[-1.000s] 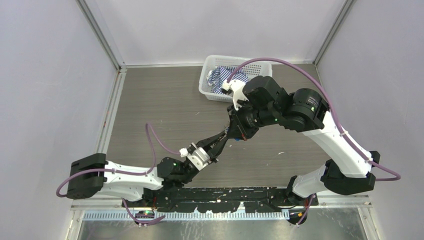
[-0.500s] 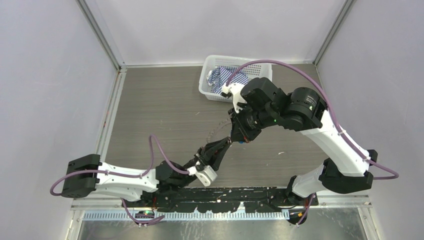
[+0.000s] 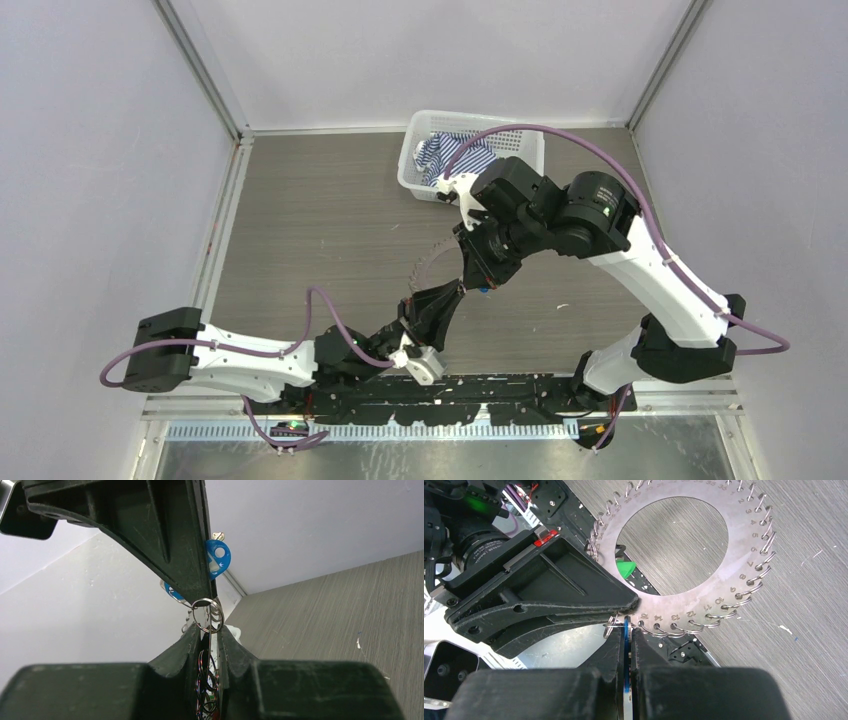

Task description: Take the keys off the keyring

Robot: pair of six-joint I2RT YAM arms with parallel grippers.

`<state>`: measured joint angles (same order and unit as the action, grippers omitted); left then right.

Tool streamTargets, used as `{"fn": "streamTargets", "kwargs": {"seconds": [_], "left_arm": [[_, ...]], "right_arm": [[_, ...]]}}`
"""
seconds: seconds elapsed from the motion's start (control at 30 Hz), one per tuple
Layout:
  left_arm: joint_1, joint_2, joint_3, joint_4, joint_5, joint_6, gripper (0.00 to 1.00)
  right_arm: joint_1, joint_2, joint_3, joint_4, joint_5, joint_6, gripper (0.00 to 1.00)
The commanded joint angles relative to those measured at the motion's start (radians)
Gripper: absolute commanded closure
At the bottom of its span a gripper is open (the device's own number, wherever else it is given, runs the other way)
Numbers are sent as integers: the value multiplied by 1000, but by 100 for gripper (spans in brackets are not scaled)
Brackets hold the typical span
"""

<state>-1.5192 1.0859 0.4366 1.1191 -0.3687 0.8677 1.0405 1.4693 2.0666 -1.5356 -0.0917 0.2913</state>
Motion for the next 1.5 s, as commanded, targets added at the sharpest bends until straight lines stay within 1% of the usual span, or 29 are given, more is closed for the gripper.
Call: {"fn": "streamTargets", "kwargs": {"seconds": [0.0,0.63,1.0,1.47], "left_arm": [[-29,-23,19,23,17,60,100],[-57,-24,26,-6,15,124,99],[-56,-37,24,28,-12,135,100],[-56,-59,44,-22,-16,180,100]], "right_arm": [[-3,21,55,7,19,6,99],[-3,78,86,-50,17,19,99],[-3,67,58,-51,12,35,99],[-2,57,13,-56,-8,48,99]]}}
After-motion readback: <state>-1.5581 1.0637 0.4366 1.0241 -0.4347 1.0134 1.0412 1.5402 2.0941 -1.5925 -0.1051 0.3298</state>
